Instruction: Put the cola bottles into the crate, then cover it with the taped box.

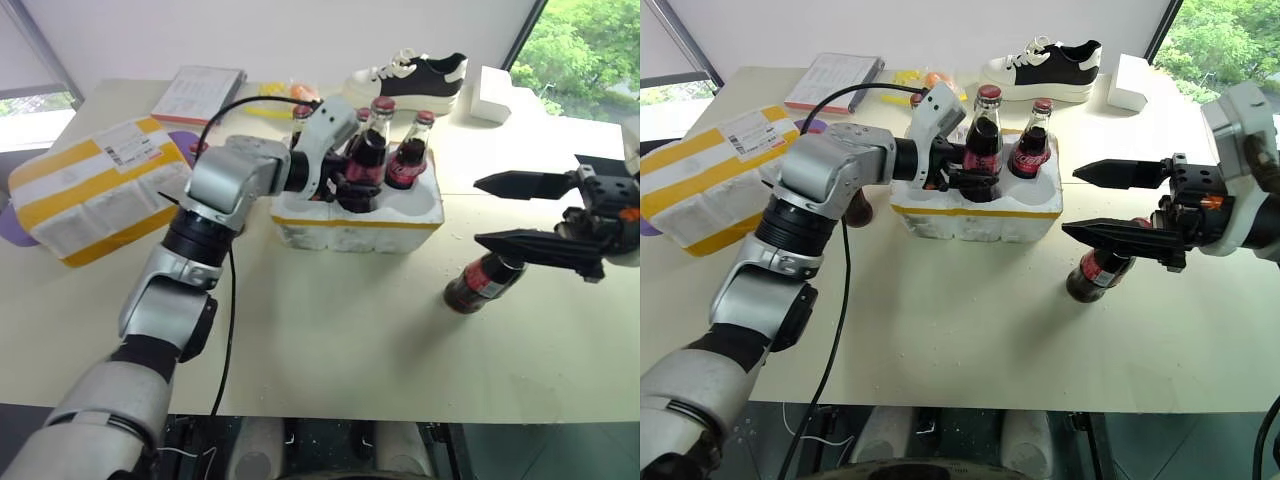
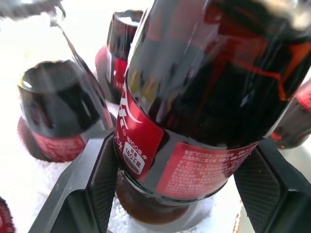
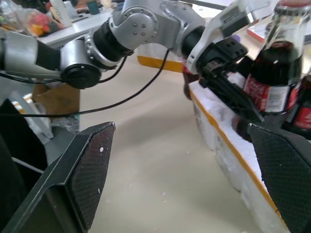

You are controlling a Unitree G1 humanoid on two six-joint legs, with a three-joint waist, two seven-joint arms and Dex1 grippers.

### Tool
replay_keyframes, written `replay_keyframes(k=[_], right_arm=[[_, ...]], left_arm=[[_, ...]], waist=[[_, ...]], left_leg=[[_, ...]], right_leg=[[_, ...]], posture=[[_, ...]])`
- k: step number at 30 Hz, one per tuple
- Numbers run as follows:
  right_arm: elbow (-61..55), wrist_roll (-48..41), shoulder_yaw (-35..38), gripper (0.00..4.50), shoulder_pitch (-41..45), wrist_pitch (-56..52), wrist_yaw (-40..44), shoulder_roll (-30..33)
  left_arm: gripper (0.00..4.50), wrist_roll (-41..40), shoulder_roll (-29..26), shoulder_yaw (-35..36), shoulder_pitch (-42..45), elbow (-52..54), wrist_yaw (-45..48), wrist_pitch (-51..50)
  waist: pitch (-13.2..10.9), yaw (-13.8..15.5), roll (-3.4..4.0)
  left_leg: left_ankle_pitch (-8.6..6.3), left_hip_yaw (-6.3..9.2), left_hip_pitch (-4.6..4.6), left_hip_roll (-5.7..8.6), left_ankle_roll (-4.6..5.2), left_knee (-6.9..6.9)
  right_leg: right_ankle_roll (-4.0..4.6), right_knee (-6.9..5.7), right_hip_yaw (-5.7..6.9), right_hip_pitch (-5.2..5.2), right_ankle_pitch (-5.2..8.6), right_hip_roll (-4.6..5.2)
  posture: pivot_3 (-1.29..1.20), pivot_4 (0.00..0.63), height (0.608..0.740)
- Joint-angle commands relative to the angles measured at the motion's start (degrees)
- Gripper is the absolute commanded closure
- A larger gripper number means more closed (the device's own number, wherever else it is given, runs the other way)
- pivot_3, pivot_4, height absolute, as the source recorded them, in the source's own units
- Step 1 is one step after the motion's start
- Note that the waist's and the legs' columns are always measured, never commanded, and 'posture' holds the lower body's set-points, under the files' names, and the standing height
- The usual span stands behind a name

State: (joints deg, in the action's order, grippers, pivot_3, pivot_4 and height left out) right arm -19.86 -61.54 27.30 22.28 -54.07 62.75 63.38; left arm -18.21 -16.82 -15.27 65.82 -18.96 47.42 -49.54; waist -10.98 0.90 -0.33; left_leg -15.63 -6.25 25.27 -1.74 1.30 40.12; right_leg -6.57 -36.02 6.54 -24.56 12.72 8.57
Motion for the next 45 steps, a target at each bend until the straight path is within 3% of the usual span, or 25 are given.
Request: replay_keyframes(k=[1, 7, 9, 11, 18, 31, 36, 39, 45], right_arm=[[0.3, 0.7, 0.2, 0.0, 0.9, 1.5, -0.8, 0.2], [0.8, 3.5, -1.0, 0.0, 0.9, 3.1, -2.1, 0.3], [1.5, 4.1, -1.5, 0.0, 1.3, 3.3, -2.8, 0.2], [1.9, 4.5, -1.7, 0.0, 1.5, 3.5, -2.8, 0.2], [3.8, 6.0, -3.4, 0.0, 2.9, 4.6, -2.8, -0.3], [7.9, 8.8, -8.5, 0.0, 7.1, 6.3, -1.0, -1.9], [9.7, 10.4, -10.5, 0.0, 8.9, 7.2, 0.4, -2.5], [10.8, 11.2, -11.4, 0.0, 10.0, 7.6, 1.3, -2.7], [12.3, 12.4, -12.1, 0.0, 11.4, 8.0, 2.7, -2.9]], left_arm=[[1.71, 2.3, 1.4, -1.0, 0.8, -1.2, -0.1, 2.9], [1.71, 6.1, 3.4, -2.9, -0.3, -5.5, -0.6, 4.2], [0.65, 6.5, 3.2, -2.5, -0.6, -5.6, -0.5, 4.2], [0.01, 6.5, 2.8, -2.1, -0.8, -4.9, -0.2, 3.7], [0.01, 3.3, -1.6, 1.7, -1.4, 4.0, 1.1, -3.6], [0.01, -18.3, -25.8, 22.6, -9.6, 36.1, 6.9, -28.3], [0.01, -22.0, -31.7, 30.7, -17.4, 43.8, 3.3, -34.2], [0.01, -21.1, -34.6, 38.0, -26.3, 48.5, 0.3, -35.2], [0.01, -17.8, -33.1, 48.3, -43.3, 51.6, -5.5, -29.3]], waist=[[0.0, 0.0, 0.0], [0.0, 0.0, 0.02], [0.1, 0.0, 0.0], [0.1, 0.0, 0.0], [0.1, -0.5, 0.0], [0.0, -0.1, 0.02], [0.0, -0.3, 0.01], [0.0, -0.3, 0.01], [0.0, -0.1, -0.06]], left_leg=[[0.0, 0.0, 0.0, 0.0, 0.0, 0.0], [0.0, 0.0, -0.03, 0.0, 0.0, 0.01], [-0.01, 0.02, -0.04, 0.0, 0.02, 0.02], [-0.03, 0.03, -0.04, 0.0, 0.06, 0.07], [-0.13, 0.05, -0.06, -0.03, 0.23, 0.08], [0.03, 0.06, -0.02, -0.06, -0.04, 0.02], [0.02, 0.05, -0.05, -0.06, -0.04, 0.01], [0.03, 0.05, -0.05, -0.06, -0.05, 0.01], [0.03, 0.02, -0.1, -0.06, -0.08, -0.01]], right_leg=[[0.0, 0.0, 0.0, 0.0, 0.0, 0.0], [0.0, -0.01, 0.0, 0.02, 0.0, 0.01], [0.01, -0.01, 0.01, 0.05, -0.01, 0.01], [0.01, -0.02, 0.01, 0.08, -0.02, 0.04], [0.01, -0.06, 0.0, 0.03, -0.03, 0.0], [-0.01, -0.07, 0.01, 0.0, -0.01, -0.01], [-0.01, -0.08, 0.0, 0.01, -0.01, -0.01], [-0.01, -0.08, 0.0, 0.01, -0.01, -0.03], [0.0, -0.08, 0.0, 0.02, -0.01, -0.03]], posture=[[0.0, 0.15, 0.74], [0.0, 0.15, 0.74], [0.0, 0.15, 0.74], [0.0, 0.15, 0.74], [0.0, 0.15, 0.74], [0.0, 0.15, 0.74], [0.0, 0.15, 0.74], [0.0, 0.15, 0.74], [0.0, 0.15, 0.74]])
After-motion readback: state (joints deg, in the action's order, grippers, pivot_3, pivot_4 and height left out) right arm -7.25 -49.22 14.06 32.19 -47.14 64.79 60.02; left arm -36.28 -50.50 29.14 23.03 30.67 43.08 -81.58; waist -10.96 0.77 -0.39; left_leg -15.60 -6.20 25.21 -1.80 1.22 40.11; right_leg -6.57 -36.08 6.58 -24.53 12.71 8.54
